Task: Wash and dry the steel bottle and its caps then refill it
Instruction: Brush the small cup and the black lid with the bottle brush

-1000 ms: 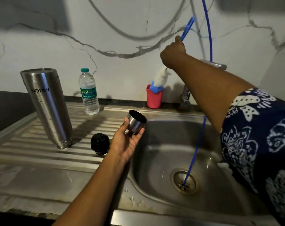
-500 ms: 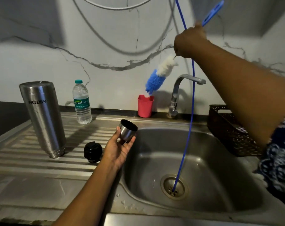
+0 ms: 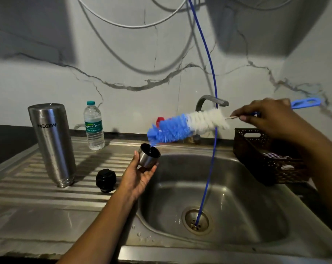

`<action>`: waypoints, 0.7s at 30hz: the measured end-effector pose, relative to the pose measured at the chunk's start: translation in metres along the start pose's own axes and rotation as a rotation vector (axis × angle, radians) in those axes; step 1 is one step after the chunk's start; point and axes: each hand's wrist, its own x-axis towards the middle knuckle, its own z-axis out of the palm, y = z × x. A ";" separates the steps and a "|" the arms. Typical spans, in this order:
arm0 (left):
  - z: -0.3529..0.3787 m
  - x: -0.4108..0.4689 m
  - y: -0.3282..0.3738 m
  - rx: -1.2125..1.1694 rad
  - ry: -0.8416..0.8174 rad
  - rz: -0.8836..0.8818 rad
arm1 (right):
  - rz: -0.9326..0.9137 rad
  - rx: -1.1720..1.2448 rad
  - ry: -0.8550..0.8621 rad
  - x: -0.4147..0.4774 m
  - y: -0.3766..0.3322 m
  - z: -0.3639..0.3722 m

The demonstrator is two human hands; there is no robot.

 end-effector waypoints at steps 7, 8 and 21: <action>0.001 0.000 -0.004 0.161 -0.064 -0.022 | -0.321 -0.228 0.203 -0.023 0.002 0.035; 0.002 -0.001 -0.005 0.184 -0.071 -0.029 | -0.401 -0.271 0.239 -0.023 0.000 0.040; -0.009 0.007 -0.004 0.326 -0.153 0.049 | 0.088 0.562 -0.795 0.013 0.011 0.049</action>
